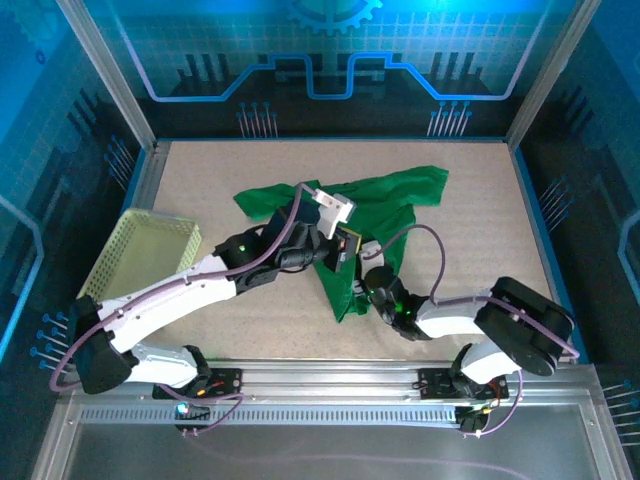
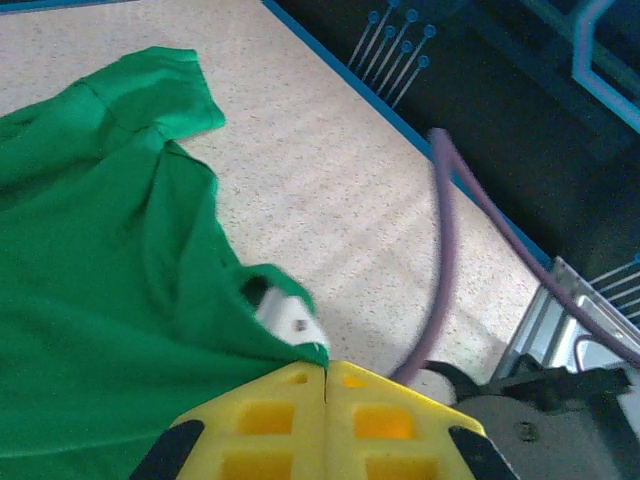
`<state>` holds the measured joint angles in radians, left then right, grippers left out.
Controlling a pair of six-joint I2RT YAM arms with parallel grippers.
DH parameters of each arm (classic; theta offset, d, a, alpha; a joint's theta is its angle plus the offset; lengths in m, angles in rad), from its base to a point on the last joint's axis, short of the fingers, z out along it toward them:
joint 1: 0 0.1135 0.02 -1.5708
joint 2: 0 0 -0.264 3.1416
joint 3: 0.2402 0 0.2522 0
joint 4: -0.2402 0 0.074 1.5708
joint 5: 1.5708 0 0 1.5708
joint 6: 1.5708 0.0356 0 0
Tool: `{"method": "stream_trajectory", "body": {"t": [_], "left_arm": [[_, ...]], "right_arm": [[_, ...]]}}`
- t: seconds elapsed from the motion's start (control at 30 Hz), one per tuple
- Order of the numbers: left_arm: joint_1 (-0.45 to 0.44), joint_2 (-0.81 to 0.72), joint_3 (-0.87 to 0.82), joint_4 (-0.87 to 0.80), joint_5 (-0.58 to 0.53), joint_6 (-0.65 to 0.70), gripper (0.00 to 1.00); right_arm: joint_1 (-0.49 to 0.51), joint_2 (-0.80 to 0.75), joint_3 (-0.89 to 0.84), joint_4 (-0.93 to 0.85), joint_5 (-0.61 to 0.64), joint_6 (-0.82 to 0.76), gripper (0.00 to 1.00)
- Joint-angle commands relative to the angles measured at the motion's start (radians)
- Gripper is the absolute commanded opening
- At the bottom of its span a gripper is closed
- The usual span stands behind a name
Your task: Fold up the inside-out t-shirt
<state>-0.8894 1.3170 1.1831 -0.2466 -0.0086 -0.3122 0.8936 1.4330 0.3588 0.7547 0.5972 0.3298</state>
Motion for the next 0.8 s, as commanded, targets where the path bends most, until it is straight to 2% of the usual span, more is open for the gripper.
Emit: {"method": "stream_trajectory", "body": {"t": [0.0,0.23,0.4,0.63,0.77], "left_arm": [[0.042,0.008,0.015,-0.041,-0.028,0.000,0.00],[0.050,0.025,0.057,-0.011,0.071,-0.018,0.00],[0.050,0.039,0.100,-0.033,0.089,-0.011,0.00],[0.048,-0.010,0.071,0.014,0.191,-0.010,0.00],[0.029,-0.012,0.088,0.032,0.205,-0.029,0.00]], "right_arm": [[0.008,-0.066,-0.034,0.025,0.053,0.034,0.71],[0.037,0.028,-0.005,0.053,0.039,0.040,0.71],[0.041,0.100,0.044,0.056,0.056,0.038,0.72],[-0.015,0.148,0.104,0.012,-0.003,0.071,0.72],[-0.027,0.199,0.177,-0.010,-0.030,0.063,0.72]]}}
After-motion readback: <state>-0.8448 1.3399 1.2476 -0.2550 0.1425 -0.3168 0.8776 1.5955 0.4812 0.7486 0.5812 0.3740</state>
